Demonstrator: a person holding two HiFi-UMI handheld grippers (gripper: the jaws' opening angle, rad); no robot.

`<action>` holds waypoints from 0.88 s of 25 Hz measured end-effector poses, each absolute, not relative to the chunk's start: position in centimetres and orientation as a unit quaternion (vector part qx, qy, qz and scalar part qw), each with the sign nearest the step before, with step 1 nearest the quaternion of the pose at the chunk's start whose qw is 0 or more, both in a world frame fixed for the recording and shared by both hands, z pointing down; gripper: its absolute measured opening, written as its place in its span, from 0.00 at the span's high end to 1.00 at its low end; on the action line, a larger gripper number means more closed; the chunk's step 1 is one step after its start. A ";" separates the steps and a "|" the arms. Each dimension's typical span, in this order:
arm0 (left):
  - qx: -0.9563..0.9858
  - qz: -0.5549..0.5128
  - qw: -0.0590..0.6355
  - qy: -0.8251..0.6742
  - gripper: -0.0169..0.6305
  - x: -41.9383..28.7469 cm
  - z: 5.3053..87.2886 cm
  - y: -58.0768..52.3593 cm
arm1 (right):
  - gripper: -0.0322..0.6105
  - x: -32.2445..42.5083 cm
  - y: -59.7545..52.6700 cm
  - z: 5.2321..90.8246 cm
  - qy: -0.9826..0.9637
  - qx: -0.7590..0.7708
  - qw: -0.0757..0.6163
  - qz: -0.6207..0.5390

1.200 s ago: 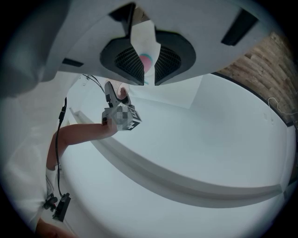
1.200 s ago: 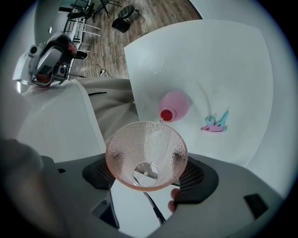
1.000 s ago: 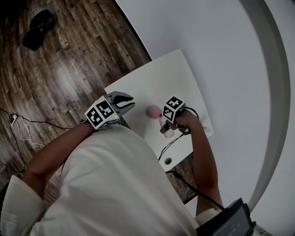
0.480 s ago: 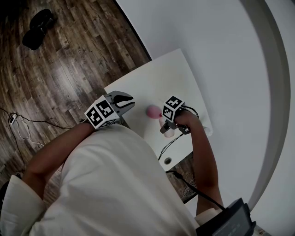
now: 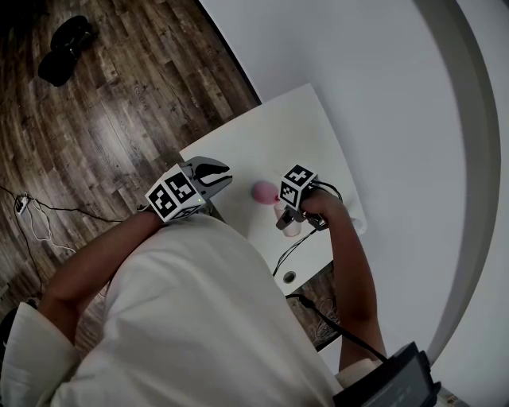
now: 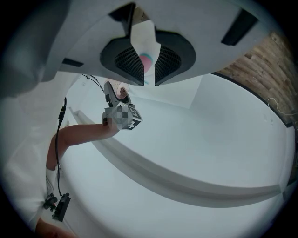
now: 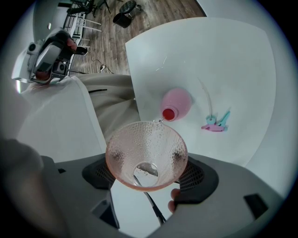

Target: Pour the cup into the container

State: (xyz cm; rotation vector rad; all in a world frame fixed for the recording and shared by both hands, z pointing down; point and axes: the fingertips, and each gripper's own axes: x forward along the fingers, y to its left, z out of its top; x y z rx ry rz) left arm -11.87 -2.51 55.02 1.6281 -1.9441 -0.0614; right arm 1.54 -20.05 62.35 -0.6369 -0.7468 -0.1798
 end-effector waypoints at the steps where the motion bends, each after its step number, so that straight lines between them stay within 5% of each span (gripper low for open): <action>1: 0.613 -0.023 0.298 -0.732 0.87 -11.9 55.0 -2.5 | 0.37 1.5 -20.1 62.3 -0.357 -0.306 0.878 -0.087; 22: 0.608 -0.033 0.297 -0.735 0.87 -12.0 55.1 -2.6 | 0.37 0.8 -20.8 62.4 -0.328 -0.306 0.886 -0.117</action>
